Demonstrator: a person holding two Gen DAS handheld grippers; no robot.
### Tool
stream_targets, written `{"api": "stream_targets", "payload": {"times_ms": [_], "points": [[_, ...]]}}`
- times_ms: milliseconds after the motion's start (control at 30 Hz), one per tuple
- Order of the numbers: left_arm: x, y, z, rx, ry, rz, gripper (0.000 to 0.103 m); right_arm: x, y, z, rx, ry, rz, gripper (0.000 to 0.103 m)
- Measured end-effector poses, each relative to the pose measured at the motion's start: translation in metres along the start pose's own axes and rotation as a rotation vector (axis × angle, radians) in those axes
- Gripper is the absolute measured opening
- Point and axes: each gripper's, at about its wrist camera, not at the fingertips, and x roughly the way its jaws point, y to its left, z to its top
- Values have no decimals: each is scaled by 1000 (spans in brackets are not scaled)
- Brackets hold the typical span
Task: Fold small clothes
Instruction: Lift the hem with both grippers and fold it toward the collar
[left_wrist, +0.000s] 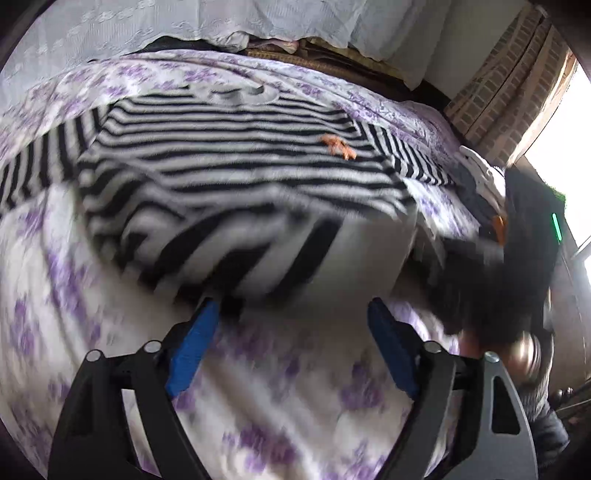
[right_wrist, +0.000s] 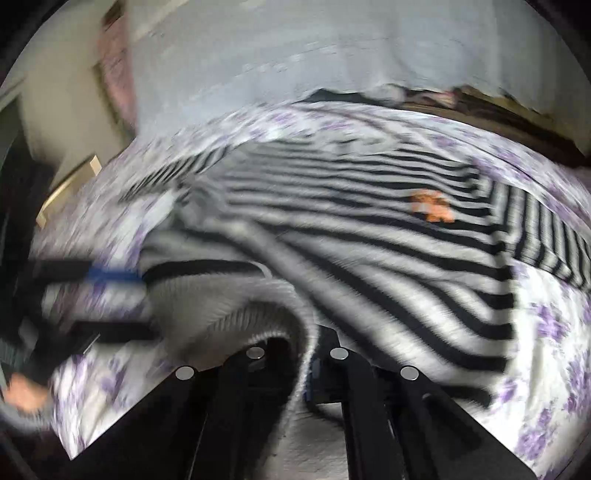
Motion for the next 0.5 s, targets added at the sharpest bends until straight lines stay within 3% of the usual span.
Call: {"api": "stream_targets", "payload": {"times_ms": [100, 200, 400, 433, 467, 500], "points": [[11, 9, -12, -36, 39, 8, 84, 11, -30, 4, 111, 12, 32, 6], [36, 13, -6, -77, 88, 3, 84, 17, -37, -5, 138, 15, 57, 7], [52, 30, 19, -237, 52, -91, 85, 17, -41, -11, 159, 8, 83, 8], [54, 33, 19, -253, 56, -90, 81, 17, -40, -11, 162, 6, 85, 8], [55, 38, 18, -267, 64, -74, 56, 15, -40, -12, 163, 4, 87, 8], [54, 40, 17, -263, 65, -41, 40, 13, -39, -14, 163, -1, 92, 9]]}}
